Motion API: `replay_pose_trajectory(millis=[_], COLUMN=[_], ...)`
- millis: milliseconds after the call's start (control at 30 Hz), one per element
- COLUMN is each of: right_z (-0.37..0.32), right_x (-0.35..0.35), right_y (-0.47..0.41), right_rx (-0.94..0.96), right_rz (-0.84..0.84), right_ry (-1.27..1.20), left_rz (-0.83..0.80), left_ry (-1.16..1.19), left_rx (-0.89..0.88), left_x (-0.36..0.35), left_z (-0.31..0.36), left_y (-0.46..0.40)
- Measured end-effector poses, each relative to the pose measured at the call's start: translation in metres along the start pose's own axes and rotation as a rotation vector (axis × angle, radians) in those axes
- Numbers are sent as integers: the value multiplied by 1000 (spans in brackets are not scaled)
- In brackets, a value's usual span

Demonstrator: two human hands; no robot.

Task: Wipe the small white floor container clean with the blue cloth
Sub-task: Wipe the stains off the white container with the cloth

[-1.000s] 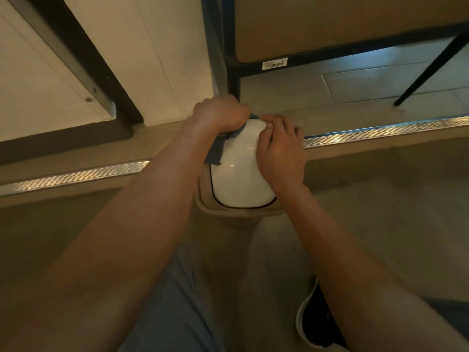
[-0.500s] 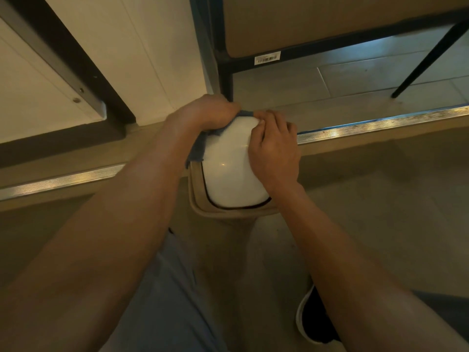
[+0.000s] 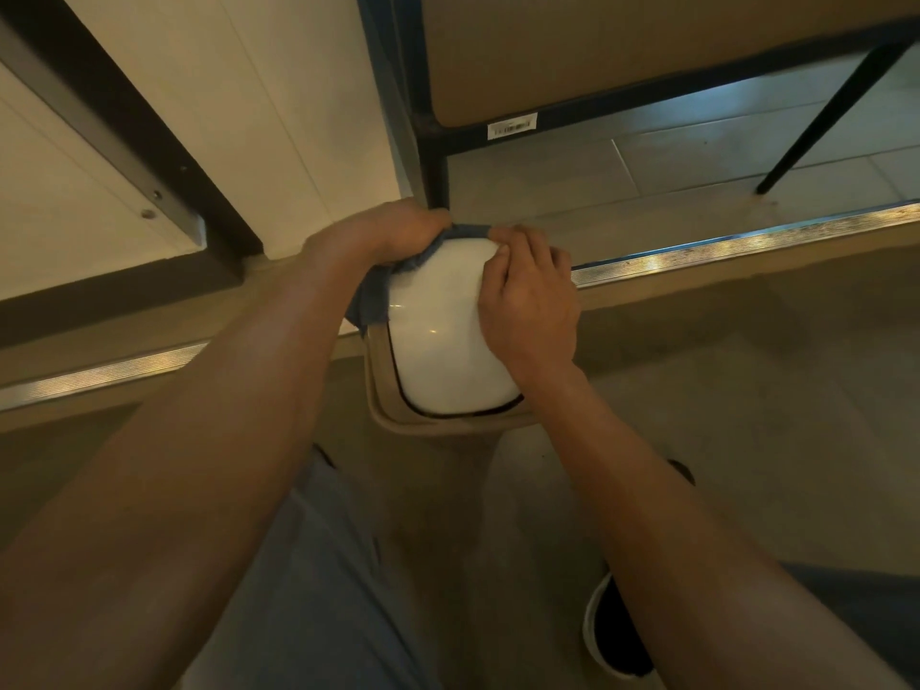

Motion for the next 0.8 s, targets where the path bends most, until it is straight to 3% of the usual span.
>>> replay_pose_trajectory(millis=[267,500,700,800], right_z=[-2,-1,0,-1], right_x=[4,3,4,4], right_y=[1,2,0,0], right_rx=[-3,-2,23,37], right_rz=[-11,-6,-11,2], right_ry=[-21,-32,-27,-23], left_rz=[-31,-2,-16,-58], left_ry=[-47,80,-42,-30], left_rx=[-65,120,13,-31], left_x=[-9,5,-6,-5], left_z=[38,8,52,38], left_y=[6,5,13,10])
Point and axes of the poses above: each hand's wrist, its own y-axis away from the middle knuckle, its own x-axis out of the back of the hand, z = x × y, the point moved 4 cm from there along -y, towards the middle knuckle, and after that the axes turned 13 degrees about z, right-handed, at the moved point
